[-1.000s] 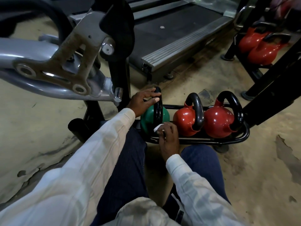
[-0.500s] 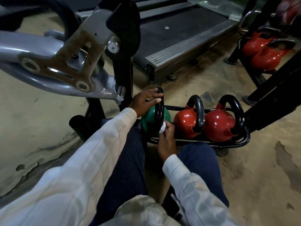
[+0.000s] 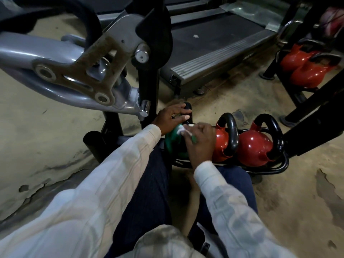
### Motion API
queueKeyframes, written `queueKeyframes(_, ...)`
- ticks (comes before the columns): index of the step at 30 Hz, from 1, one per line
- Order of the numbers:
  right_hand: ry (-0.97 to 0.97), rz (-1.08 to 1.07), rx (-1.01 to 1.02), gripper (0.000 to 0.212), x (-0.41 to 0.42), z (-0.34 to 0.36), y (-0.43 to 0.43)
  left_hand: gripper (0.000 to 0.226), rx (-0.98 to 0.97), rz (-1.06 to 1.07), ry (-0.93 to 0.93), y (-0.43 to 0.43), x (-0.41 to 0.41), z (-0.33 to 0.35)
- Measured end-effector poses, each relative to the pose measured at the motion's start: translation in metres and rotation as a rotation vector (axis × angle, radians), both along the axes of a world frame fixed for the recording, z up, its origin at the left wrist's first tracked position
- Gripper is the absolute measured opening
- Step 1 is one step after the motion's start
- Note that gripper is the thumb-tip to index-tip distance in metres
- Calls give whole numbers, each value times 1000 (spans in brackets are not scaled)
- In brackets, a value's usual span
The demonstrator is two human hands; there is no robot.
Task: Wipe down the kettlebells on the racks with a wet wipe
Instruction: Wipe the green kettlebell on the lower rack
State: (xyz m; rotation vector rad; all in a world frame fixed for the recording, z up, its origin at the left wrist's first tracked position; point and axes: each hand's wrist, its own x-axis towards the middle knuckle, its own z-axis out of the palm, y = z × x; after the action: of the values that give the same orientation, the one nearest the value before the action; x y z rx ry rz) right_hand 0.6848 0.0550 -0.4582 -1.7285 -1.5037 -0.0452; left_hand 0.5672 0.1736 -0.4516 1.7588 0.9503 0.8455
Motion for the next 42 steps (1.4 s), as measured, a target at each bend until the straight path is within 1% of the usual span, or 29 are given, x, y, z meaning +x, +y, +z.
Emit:
queueKeyframes(3,-60,-36,-36,17,3,17,17,28,5,7,-22,3,-1,-3)
queueKeyframes(6,-201,120,-10,12,1,5,-6,29,11,10,-25,1,0,-3)
queueKeyframes(8,-216,211,-6,9,1,0,-11,30,-24,23,-39,-5,0,-2)
queueKeyframes(10,-99,185,-44,8,1,10,6,34,-59,49,-63,-14,-2,-2)
queueKeyframes(12,70,120,-107,15,3,23,27,36,-60,116,-77,-28,-8,0)
queueKeyframes(13,123,117,-125,17,6,27,32,34,-47,158,-73,-36,-13,1)
queueKeyframes(15,127,141,-138,18,10,29,25,28,19,218,-49,-52,-22,2)
queueKeyframes(18,86,217,-131,20,14,26,-5,21,222,202,30,-73,-33,2)
queueKeyframes(20,68,227,-168,30,16,34,1,18,328,164,74,-81,-34,0)
queueKeyframes(22,43,236,-234,39,18,44,30,23,394,96,111,-88,-30,-2)
queueKeyframes(23,21,244,-274,38,21,48,46,26,430,59,138,-91,-28,-4)
queueKeyframes(25,-30,273,-377,30,28,55,68,33,498,-4,188,-94,-25,-5)
queueKeyframes(27,-86,342,-457,21,34,57,68,38,544,-36,217,-93,-24,-5)
queueKeyframes(29,-144,408,-484,16,37,59,56,38,586,-46,231,-94,-22,-5)
queueKeyframes(31,-172,426,-452,15,36,60,55,38,604,-37,233,-93,-21,-4)
queueKeyframes(34,-68,330,-432,16,34,66,80,40,596,-14,268,-90,-20,-6)
queueKeyframes(36,-24,330,-446,14,35,71,92,39,595,-2,282,-90,-19,-6)
queueKeyframes(38,6,342,-448,11,38,71,88,36,573,33,257,-88,-18,-5)
queueKeyframes(40,170,318,-468,8,44,63,75,33,537,81,207,-85,-17,-4)
queueKeyframes(42,413,297,-476,10,52,58,64,32,516,110,196,-81,-15,-4)
